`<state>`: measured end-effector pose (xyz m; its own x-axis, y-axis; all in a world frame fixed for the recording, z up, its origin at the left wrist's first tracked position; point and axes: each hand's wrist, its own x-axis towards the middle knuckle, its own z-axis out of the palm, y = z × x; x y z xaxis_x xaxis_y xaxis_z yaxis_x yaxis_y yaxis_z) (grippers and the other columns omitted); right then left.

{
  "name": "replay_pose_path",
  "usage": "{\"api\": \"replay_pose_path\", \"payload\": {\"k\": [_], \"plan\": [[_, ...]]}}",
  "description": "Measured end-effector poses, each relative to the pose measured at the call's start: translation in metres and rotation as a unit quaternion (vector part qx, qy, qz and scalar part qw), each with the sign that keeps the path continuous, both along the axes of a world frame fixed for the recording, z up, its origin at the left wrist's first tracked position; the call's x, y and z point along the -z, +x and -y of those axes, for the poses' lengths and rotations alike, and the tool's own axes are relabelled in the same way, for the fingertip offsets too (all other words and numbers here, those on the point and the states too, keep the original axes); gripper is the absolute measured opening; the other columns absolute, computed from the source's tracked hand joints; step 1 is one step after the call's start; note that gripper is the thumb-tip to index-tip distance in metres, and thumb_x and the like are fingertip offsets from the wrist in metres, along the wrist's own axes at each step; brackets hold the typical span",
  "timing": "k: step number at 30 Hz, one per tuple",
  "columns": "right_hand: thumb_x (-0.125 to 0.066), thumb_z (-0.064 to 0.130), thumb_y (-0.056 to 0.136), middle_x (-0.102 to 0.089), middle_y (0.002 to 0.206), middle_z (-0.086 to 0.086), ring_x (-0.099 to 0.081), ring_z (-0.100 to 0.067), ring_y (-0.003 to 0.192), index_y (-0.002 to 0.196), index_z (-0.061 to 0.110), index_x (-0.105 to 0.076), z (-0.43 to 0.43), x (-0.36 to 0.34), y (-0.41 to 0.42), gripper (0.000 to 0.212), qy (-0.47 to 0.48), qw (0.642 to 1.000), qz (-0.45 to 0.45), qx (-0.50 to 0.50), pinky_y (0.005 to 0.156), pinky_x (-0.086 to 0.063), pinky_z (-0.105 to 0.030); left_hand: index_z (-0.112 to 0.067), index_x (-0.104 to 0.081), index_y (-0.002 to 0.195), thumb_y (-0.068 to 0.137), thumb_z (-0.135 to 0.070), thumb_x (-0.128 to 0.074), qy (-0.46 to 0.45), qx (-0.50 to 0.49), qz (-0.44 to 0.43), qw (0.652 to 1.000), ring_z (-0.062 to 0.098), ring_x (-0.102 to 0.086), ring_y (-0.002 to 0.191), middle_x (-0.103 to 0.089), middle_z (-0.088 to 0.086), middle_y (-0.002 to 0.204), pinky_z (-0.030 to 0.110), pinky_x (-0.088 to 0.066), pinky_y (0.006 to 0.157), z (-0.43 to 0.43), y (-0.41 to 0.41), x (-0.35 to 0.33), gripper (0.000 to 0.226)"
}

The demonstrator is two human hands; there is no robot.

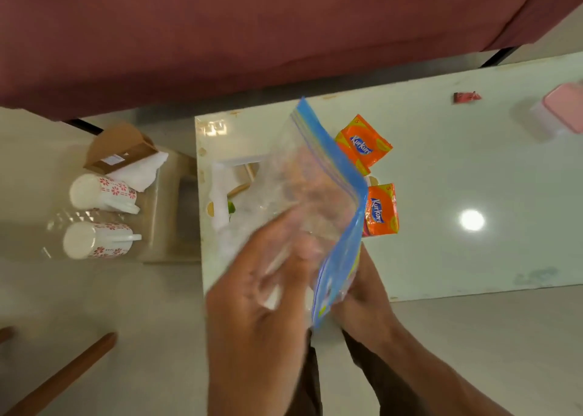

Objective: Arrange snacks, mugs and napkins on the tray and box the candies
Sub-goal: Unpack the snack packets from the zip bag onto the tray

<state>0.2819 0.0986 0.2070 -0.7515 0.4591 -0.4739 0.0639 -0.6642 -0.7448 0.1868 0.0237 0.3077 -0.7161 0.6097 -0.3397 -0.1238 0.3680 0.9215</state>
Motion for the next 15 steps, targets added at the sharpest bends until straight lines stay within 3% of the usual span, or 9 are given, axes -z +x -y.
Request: {"api": "replay_pose_path", "payload": {"k": [2, 3, 4, 5, 6, 7, 10, 13, 15], "plan": [[-0.099, 0.024, 0.047, -0.063, 0.112, -0.022, -0.074, -0.014, 0.083, 0.124, 0.008, -0.050, -0.001, 0.001, 0.004, 0.092, -0.153, 0.984, -0.006, 0.086, 0.073, -0.059, -0.027, -0.040, -0.069, 0.119, 0.086, -0.056, -0.066, -0.076, -0.063, -0.091, 0.991, -0.005, -0.058, 0.125, -0.066, -0.023, 0.132, 0.028, -0.051, 0.102, 0.014, -0.009, 0.000, 0.036], [-0.093, 0.023, 0.060, -0.063, 0.115, -0.025, -0.075, -0.022, 0.089, 0.130, 0.006, -0.046, -0.002, -0.003, 0.009, 0.086, -0.190, 0.976, -0.052, 0.088, 0.075, -0.060, -0.029, -0.045, -0.064, 0.127, 0.087, -0.061, -0.065, -0.119, -0.079, -0.114, 0.983, -0.003, -0.051, 0.133, -0.058, -0.022, 0.142, 0.034, -0.045, 0.109, 0.022, -0.015, 0.000, 0.042], [-0.075, 0.019, 0.084, -0.063, 0.123, -0.027, -0.072, -0.030, 0.101, 0.140, 0.008, -0.041, -0.003, -0.007, 0.013, 0.067, -0.211, 0.969, -0.062, 0.112, 0.083, -0.059, -0.035, -0.048, -0.056, 0.135, 0.085, -0.065, -0.063, -0.169, -0.071, -0.114, 0.976, 0.001, -0.044, 0.139, -0.050, -0.020, 0.150, 0.038, -0.039, 0.114, 0.028, -0.018, -0.003, 0.053], [-0.054, 0.010, 0.097, -0.061, 0.130, -0.026, -0.066, -0.039, 0.111, 0.146, 0.013, -0.036, -0.001, -0.009, 0.023, 0.052, -0.220, 0.962, -0.082, 0.136, 0.090, -0.056, -0.042, -0.051, -0.049, 0.140, 0.081, -0.067, -0.060, -0.200, -0.063, -0.089, 0.974, 0.004, -0.040, 0.142, -0.044, -0.020, 0.154, 0.041, -0.035, 0.117, 0.032, -0.019, 0.001, 0.062], [-0.042, 0.008, 0.100, -0.058, 0.135, -0.025, -0.061, -0.045, 0.118, 0.148, 0.017, -0.036, 0.001, -0.014, 0.029, 0.049, -0.195, 0.969, -0.079, 0.128, 0.095, -0.053, -0.046, -0.052, -0.044, 0.143, 0.078, -0.067, -0.058, -0.213, -0.053, -0.030, 0.975, 0.005, -0.040, 0.142, -0.042, -0.021, 0.155, 0.042, -0.033, 0.118, 0.036, -0.015, 0.001, 0.068], [-0.037, 0.009, 0.102, -0.056, 0.138, -0.025, -0.057, -0.047, 0.122, 0.149, 0.018, -0.037, 0.005, -0.022, 0.035, 0.048, -0.233, 0.960, -0.111, 0.112, 0.098, -0.050, -0.048, -0.052, -0.044, 0.143, 0.076, -0.066, -0.058, -0.189, -0.051, 0.036, 0.980, 0.005, -0.042, 0.141, -0.044, -0.021, 0.153, 0.042, -0.033, 0.119, 0.034, -0.012, 0.008, 0.070], [-0.048, 0.012, 0.098, -0.061, 0.132, -0.024, -0.060, -0.041, 0.120, 0.141, 0.014, -0.052, 0.016, -0.027, 0.039, 0.043, -0.315, 0.935, -0.120, 0.108, 0.099, -0.048, -0.048, -0.035, -0.056, 0.139, 0.087, -0.053, -0.062, -0.114, -0.038, 0.191, 0.974, 0.008, -0.053, 0.134, -0.055, -0.014, 0.148, 0.036, -0.042, 0.114, 0.022, 0.002, 0.022, 0.055], [-0.074, 0.014, 0.080, -0.060, 0.129, -0.026, -0.060, -0.036, 0.116, 0.129, 0.004, -0.062, 0.029, -0.022, 0.035, 0.052, -0.312, 0.946, -0.034, 0.076, 0.103, -0.047, -0.049, -0.048, -0.064, 0.125, 0.083, -0.057, -0.067, -0.056, 0.023, 0.161, 0.985, -0.006, -0.064, 0.116, -0.069, -0.024, 0.127, 0.009, -0.052, 0.085, 0.014, 0.015, 0.036, 0.043], [-0.074, 0.018, 0.077, -0.065, 0.124, -0.026, -0.063, -0.037, 0.111, 0.121, 0.005, -0.068, 0.032, -0.019, 0.037, 0.046, -0.245, 0.967, 0.053, 0.046, 0.100, -0.048, -0.047, -0.059, -0.066, 0.112, 0.080, -0.049, -0.075, -0.068, 0.054, 0.130, 0.988, -0.008, -0.068, 0.103, -0.072, -0.030, 0.113, 0.007, -0.053, 0.075, 0.013, 0.020, 0.047, 0.035]]}}
